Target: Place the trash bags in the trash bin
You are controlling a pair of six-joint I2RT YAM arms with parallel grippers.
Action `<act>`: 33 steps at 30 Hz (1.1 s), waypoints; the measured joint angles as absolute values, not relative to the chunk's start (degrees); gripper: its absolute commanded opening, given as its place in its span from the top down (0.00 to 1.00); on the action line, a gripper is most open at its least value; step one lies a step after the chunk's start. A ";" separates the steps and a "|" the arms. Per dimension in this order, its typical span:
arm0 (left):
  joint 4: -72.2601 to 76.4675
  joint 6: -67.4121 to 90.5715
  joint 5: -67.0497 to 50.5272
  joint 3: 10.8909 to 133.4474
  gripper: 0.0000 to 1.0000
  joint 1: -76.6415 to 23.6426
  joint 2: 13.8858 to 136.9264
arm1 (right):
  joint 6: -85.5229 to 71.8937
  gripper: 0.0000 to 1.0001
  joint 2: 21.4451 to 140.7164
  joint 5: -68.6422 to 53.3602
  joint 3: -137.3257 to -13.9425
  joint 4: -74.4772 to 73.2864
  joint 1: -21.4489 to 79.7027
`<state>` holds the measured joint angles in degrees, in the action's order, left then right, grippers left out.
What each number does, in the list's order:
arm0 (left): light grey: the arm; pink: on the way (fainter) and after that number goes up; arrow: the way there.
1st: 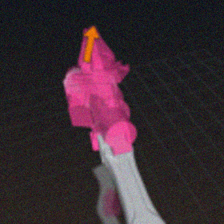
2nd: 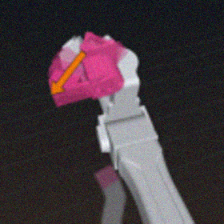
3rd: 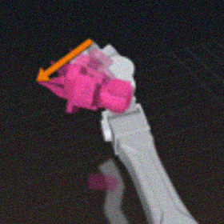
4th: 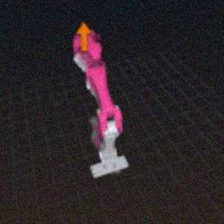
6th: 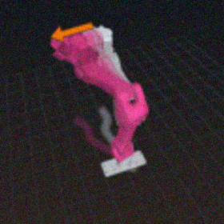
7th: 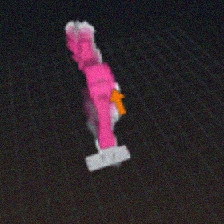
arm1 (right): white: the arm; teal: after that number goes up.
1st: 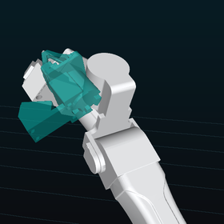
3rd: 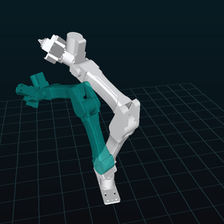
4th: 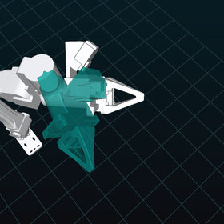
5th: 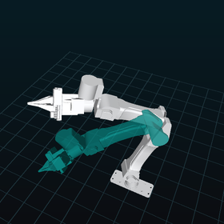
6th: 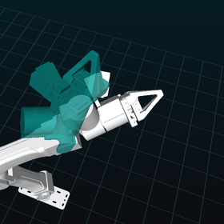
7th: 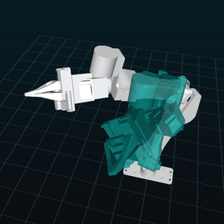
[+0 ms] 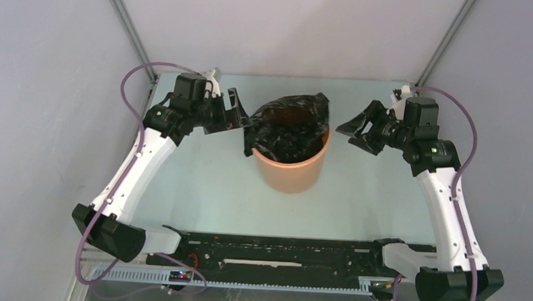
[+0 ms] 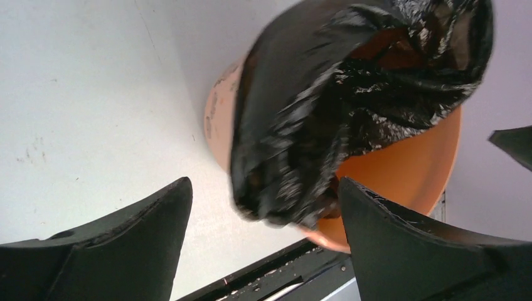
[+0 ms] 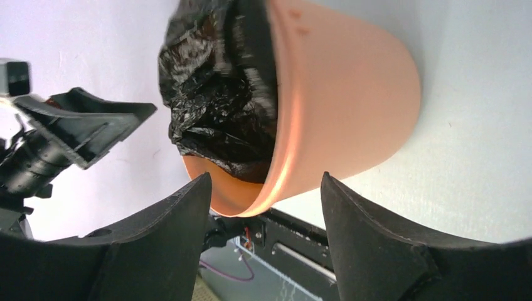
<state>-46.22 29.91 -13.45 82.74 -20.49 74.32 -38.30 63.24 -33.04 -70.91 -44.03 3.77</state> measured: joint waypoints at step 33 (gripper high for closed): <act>-46.02 29.50 -15.88 86.72 0.12 -20.49 76.07 | -59.18 0.42 86.72 16.05 -90.59 -48.53 37.89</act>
